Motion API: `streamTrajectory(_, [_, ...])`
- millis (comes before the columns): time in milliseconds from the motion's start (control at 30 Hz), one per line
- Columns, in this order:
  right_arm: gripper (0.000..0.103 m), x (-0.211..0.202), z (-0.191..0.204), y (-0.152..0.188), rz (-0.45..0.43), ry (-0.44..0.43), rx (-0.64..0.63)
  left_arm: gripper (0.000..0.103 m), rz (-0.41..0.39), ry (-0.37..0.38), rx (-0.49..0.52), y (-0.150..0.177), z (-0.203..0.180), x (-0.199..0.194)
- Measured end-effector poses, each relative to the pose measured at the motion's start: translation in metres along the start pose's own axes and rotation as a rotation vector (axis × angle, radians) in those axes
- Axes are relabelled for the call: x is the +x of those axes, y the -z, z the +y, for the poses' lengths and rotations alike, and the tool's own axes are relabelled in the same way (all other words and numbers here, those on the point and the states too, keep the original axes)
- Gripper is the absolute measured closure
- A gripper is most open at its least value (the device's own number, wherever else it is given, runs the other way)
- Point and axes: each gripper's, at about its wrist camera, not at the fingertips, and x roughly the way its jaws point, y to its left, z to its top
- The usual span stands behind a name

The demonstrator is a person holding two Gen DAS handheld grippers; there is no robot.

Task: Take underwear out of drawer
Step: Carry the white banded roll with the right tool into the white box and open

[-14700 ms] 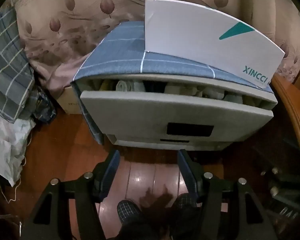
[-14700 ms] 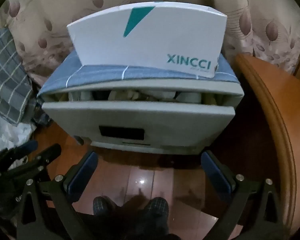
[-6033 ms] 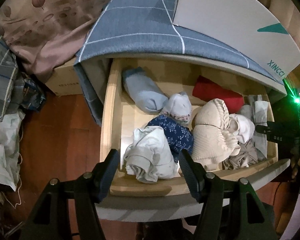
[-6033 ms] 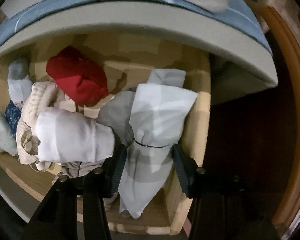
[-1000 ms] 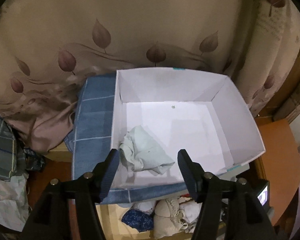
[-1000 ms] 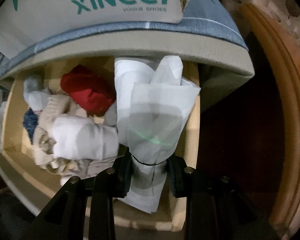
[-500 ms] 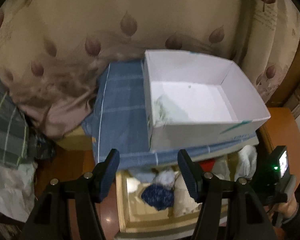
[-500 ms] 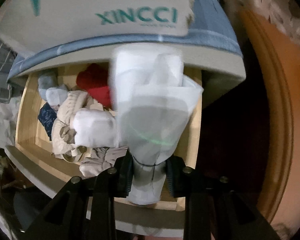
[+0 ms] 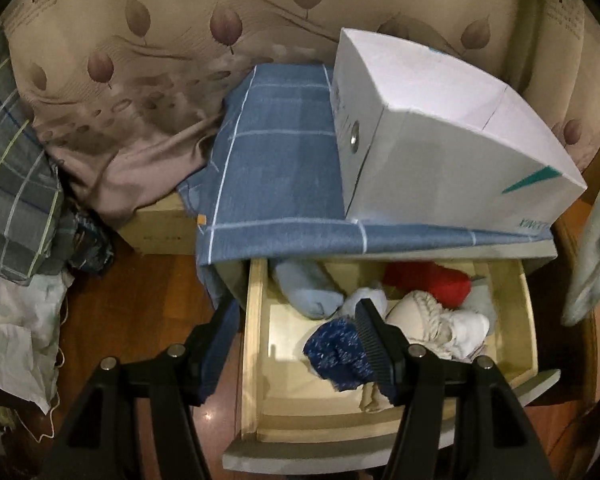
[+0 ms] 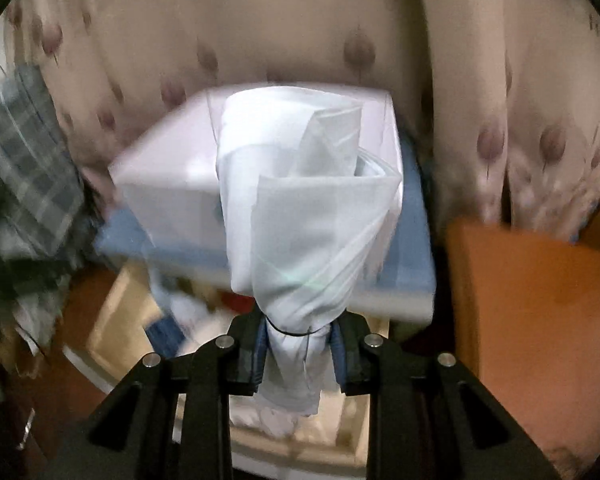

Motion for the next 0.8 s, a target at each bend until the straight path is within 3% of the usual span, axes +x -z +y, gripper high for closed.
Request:
streamTrajectory(133, [0.078,-0.021,0.003,-0.057,-0.116,-0.005,0.039,0.041,0.011,0.007,-0.020,0.010,0.005,0.011])
streamTrajectory(233, [0.077,-0.013,0.002,-0.100,-0.144,0.008,0.054,0.041,0.009,-0.008,-0.025,0.016,0.007,0.018])
streamTrajectory(433, [0.076,0.059,-0.004,-0.146,0.014,0.063,0.079,0.041,0.034,-0.018,-0.033,0.024,0.016,0.029])
streamTrajectory(633, [0.075,0.140,-0.003,-0.138,0.225,0.107,0.076,0.041,0.062,0.012,-0.066,0.024,0.025,0.041])
streamTrajectory(800, [0.070,0.172,-0.006,-0.125,0.309,0.123,0.098,0.041,0.078,0.014,-0.065,0.023,0.022,0.052])
